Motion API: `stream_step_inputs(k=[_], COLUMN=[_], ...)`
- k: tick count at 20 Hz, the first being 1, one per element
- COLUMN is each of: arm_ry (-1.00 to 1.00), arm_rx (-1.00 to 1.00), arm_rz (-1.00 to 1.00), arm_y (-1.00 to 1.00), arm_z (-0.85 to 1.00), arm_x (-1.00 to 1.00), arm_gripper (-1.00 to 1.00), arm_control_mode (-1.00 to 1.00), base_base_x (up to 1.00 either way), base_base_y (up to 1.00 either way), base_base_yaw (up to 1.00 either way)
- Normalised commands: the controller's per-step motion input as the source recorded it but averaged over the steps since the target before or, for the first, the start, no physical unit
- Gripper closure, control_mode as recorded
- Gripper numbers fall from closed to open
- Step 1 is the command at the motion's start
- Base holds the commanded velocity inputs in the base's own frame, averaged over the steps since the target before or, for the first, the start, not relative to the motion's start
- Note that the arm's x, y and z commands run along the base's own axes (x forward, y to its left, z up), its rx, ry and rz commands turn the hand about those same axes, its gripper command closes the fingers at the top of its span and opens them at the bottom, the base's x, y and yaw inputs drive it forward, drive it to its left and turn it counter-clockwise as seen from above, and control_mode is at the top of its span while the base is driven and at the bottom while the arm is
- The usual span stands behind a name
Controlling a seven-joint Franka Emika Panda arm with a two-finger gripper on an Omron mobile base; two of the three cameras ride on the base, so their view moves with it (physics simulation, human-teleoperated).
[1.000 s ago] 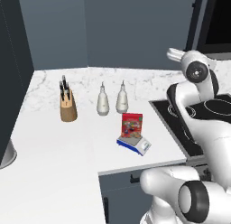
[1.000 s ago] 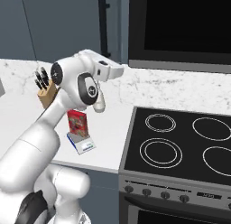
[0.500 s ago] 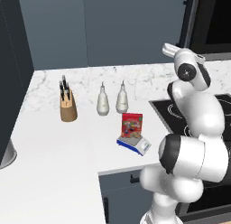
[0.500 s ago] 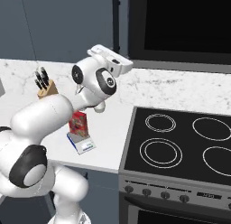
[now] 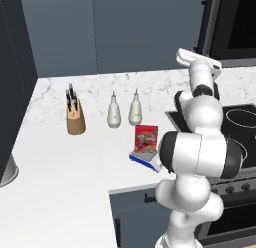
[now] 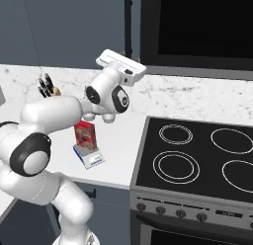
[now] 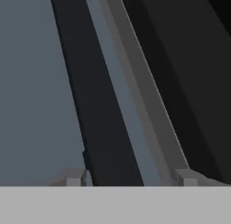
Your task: Pick the cereal and place it on the digital scale for weighing, and close the cabinet.
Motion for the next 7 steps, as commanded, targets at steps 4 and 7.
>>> stream_step_inputs(k=[4, 7], arm_ry=[0.00, 0.00], arm_rx=[0.00, 0.00], arm_rz=[0.02, 0.00], arm_y=[-0.03, 0.00], arm_z=[-0.22, -0.01], arm_x=[0.98, 0.64], arm_gripper=[-1.00, -1.00], arm_control_mode=[-1.00, -1.00], base_base_x=[0.00, 0.00], base_base_y=[0.00, 0.00], base_base_yaw=[0.00, 0.00])
